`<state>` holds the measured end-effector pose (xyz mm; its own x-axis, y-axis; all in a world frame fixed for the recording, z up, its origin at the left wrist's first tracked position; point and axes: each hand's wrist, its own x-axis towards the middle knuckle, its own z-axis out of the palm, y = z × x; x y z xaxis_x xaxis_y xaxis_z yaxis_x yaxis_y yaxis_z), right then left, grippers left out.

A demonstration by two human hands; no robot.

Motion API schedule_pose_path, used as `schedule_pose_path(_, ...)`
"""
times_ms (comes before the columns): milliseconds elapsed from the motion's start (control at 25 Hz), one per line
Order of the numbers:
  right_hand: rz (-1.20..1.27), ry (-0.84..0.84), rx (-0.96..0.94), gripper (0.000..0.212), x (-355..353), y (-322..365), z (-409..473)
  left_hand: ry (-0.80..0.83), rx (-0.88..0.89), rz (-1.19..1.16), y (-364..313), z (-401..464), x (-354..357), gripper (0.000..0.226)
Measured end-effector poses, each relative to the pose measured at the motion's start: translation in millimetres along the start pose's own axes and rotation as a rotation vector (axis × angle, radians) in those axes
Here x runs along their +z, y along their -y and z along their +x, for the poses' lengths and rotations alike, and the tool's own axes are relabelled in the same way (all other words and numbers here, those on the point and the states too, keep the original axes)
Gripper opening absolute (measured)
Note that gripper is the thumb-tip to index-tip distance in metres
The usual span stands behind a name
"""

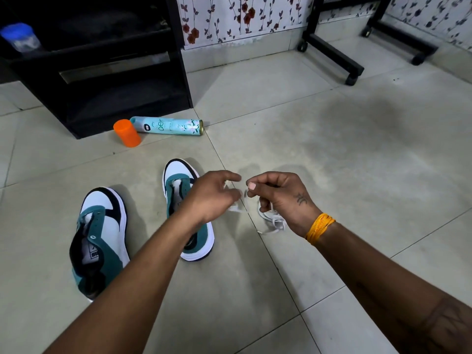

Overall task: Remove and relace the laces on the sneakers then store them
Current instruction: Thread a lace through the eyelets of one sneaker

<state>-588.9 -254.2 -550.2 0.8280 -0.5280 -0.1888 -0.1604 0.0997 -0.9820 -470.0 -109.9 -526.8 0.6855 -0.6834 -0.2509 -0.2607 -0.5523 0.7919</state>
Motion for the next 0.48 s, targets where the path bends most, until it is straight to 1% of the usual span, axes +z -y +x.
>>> schedule_pose_path(40,0.012,0.014,-0.001,0.010,3.0,0.9,0.7,0.090,0.006,-0.131,-2.9,-1.8,3.2,0.009)
schedule_pose_path(80,0.020,0.017,0.000,0.010,4.8,0.8,1.3,0.123,-0.016,-0.211,-1.9,-1.1,4.1,0.011)
schedule_pose_path(120,0.024,0.010,0.002,0.010,4.5,0.5,1.4,0.101,-0.057,-0.262,2.2,1.4,3.1,0.015)
schedule_pose_path(160,0.025,-0.006,0.006,0.009,2.2,-0.1,1.9,0.020,-0.109,-0.256,7.2,3.4,-0.5,0.017)
schedule_pose_path(200,0.024,-0.028,0.011,0.008,-1.7,-0.6,2.4,-0.105,-0.130,-0.134,14.6,7.0,-5.0,0.018)
schedule_pose_path(240,0.023,-0.051,0.016,0.007,-6.3,-1.5,3.0,-0.251,-0.120,0.120,22.1,9.8,-8.8,0.018)
schedule_pose_path(280,0.021,-0.068,0.018,0.007,-10.0,-2.4,3.5,-0.359,-0.087,0.337,28.0,9.7,-10.7,0.016)
schedule_pose_path(320,0.018,-0.070,0.017,0.006,-11.8,-2.7,3.7,-0.381,-0.054,0.383,27.1,7.8,-10.5,0.010)
schedule_pose_path(360,0.015,-0.057,0.013,0.007,-11.5,-2.2,4.0,-0.314,-0.036,0.270,22.2,5.8,-8.1,0.009)
schedule_pose_path(400,0.014,-0.033,0.007,0.008,-9.8,-1.5,3.6,-0.171,-0.037,0.080,14.2,3.9,-2.9,0.021)
schedule_pose_path(440,0.015,-0.006,0.002,0.009,-6.8,-0.7,3.5,-0.035,-0.033,-0.092,8.5,3.5,3.9,0.026)
schedule_pose_path(480,0.020,0.017,-0.003,0.010,-3.5,0.1,3.6,0.050,-0.029,-0.196,3.3,1.6,8.7,0.022)
